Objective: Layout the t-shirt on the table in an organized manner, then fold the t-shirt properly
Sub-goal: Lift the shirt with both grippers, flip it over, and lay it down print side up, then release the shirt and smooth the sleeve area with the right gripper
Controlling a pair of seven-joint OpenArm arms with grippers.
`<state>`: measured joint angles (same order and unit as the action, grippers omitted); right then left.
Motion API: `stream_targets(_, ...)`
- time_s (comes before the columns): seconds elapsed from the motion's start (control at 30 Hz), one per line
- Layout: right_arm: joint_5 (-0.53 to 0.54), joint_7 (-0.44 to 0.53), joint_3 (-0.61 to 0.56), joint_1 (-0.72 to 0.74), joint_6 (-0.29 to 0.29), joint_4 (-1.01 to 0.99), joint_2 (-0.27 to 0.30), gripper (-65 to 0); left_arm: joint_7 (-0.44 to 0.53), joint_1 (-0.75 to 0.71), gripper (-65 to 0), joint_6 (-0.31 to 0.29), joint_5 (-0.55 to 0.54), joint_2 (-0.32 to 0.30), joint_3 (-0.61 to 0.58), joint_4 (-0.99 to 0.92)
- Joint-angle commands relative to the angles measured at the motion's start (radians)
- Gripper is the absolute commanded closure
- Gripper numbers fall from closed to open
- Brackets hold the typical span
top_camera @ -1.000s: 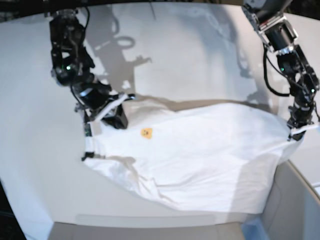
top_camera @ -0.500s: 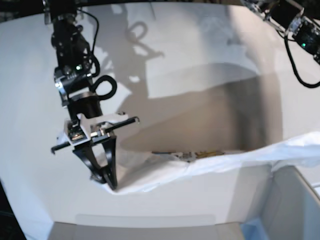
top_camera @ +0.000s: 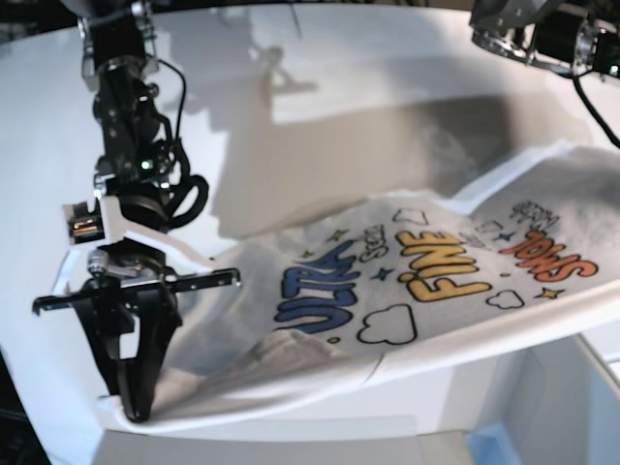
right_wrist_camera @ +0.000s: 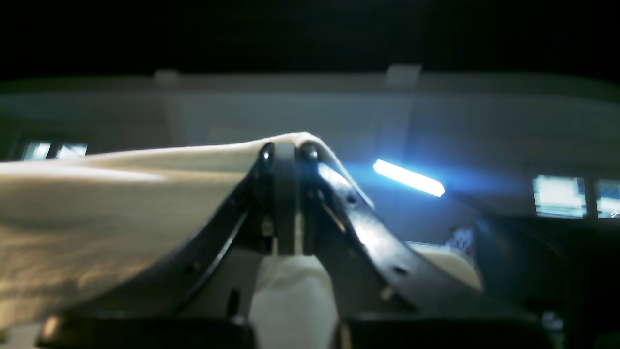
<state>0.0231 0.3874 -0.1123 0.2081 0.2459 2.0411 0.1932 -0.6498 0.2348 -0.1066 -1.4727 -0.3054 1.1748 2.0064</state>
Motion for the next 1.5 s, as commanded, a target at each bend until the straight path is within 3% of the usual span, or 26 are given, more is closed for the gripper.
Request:
stream_targets(0.0, 0.004, 0.026, 0.007, 0.044, 0.039, 0.017, 0.004, 0.0, 0.029, 0.028, 0.0, -0.008, -0.011, -0.041, 0.009, 0.018)
stream_targets(0.2, 0.005, 0.032, 0.004, 0.155, 0.069, 0.02, -0.002, 0.0, 0.029, 0.096, 0.0, -0.008, -0.011, -0.094, 0.018, 0.026)
stream_targets(0.33, 0.007, 0.069, 0.006, 0.187, 0.071, 0.017, -0.037, 0.0, 0.029, 0.105, 0.0, -0.008, -0.011, -0.12, 0.069, 0.027)
stream_targets(0.43, 0.028, -0.044, 0.007, 0.193, 0.062, 0.005, -0.039, 0.0, 0.023, 0.122, 0.0, -0.006, -0.011, -0.133, 0.038, 0.021)
stream_targets(0.53, 0.113, -0.232, 0.007, 0.193, 0.057, -0.041, -0.031, 0.0, 0.018, 0.125, 0.0, -0.005, -0.01, -0.131, -0.118, -0.032)
stream_targets(0.6, 0.148, -0.298, 0.007, 0.193, 0.048, -0.095, -0.03, 0.0, 0.022, 0.128, 0.0, -0.003, 0.066, -0.131, -0.235, -0.097)
stream_targets(0.77, 0.16, -0.371, 0.007, 0.196, -0.075, -0.333, -0.03, 0.0, 0.028, 0.182, 0.0, -0.003, 0.221, -0.131, -0.476, -0.376)
stream_targets(0.93, 0.179, -0.45, 0.007, 0.316, -0.116, -0.719, -0.03, 0.0, 0.046, 0.346, 0.0, -0.003, 0.432, -0.133, -0.72, -0.77)
stream_targets(1.0, 0.226, -0.48, 0.007, 0.373, -0.145, -0.854, -0.03, 0.0, 0.097, 0.426, -5.8, -0.002, 0.525, -0.131, -0.826, -0.939)
stream_targets(1.03, 0.254, -0.492, 0.007, 0.402, -0.15, -0.917, -0.03, -3.0, 0.123, 0.464, -10.4, -0.002, 0.57, -0.131, -0.887, -1.03)
stream_targets(1.1, 0.298, -0.503, 0.007, 0.429, -0.156, -0.988, -0.03, -19.0, 0.167, 0.516, -17.8, 0.0, 0.637, -0.13, -0.999, -1.16)
stream_targets(1.2, 0.305, -0.502, 0.006, 0.429, -0.159, -0.994, -0.021, -39.5, 0.224, 0.524, -19.9, 0.002, 0.669, -0.104, -1.079, -1.203)
stream_targets(1.27, 0.317, -0.503, 0.0, 0.428, -0.159, -0.994, -0.005, -48.1, 0.226, 0.524, -19.9, 0.002, 0.671, -0.093, -1.087, -1.211)
stream_targets(1.37, 0.34, -0.503, 0.001, 0.417, -0.159, -0.992, -0.001, -54.3, 0.224, 0.522, -19.9, 0.064, 0.671, -0.088, -1.088, -1.222)
stream_targets(1.47, 0.367, -0.503, 0.006, 0.374, -0.159, -0.949, 0.001, -55.6, 0.212, 0.515, -19.8, 0.143, 0.669, -0.094, -1.088, -1.191)
